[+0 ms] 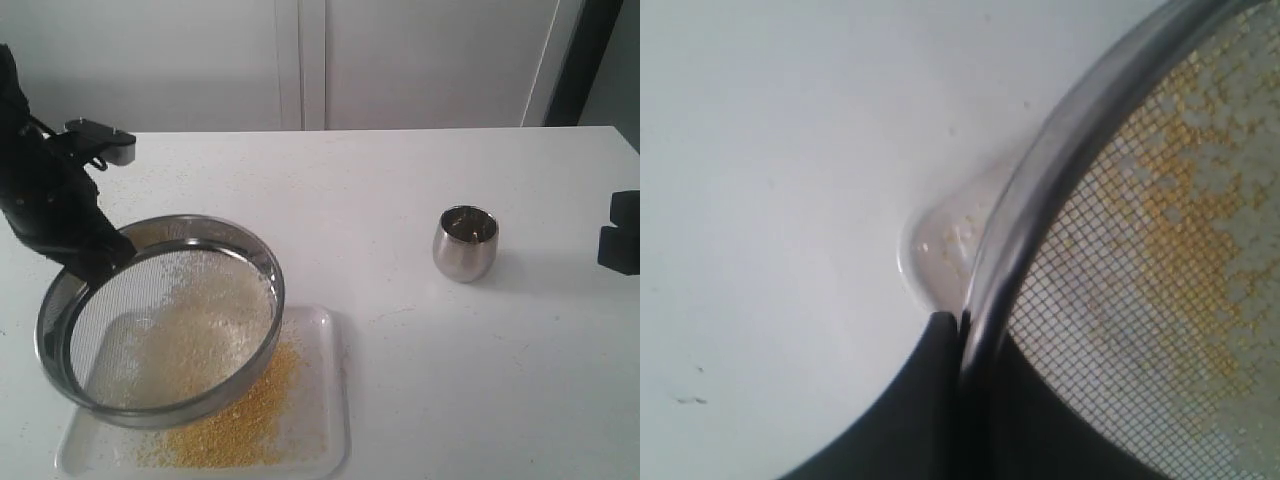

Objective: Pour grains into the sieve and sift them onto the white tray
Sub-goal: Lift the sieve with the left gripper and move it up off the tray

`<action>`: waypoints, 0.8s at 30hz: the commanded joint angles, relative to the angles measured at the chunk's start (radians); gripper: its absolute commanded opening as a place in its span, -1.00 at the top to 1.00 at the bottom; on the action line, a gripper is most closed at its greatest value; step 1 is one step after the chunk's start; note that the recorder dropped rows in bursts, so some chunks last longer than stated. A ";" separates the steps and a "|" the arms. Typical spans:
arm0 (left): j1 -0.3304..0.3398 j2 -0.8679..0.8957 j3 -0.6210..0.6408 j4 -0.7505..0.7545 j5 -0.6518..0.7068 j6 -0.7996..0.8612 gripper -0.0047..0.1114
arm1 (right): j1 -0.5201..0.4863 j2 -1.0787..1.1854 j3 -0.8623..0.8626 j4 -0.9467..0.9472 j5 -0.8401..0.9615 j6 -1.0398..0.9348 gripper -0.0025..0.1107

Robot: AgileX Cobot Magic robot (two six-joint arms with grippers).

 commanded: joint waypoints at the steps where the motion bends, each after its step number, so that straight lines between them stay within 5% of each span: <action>1: 0.000 0.056 -0.144 -0.040 0.002 -0.016 0.92 | -0.002 -0.004 0.004 0.002 -0.013 0.003 0.96; 13: 0.050 0.408 -0.620 -0.037 0.111 -0.011 0.92 | -0.002 -0.004 0.004 0.007 -0.009 0.003 0.96; 24: 0.050 0.554 -0.824 -0.044 0.110 -0.003 0.92 | -0.002 -0.004 0.004 0.012 -0.012 0.003 0.96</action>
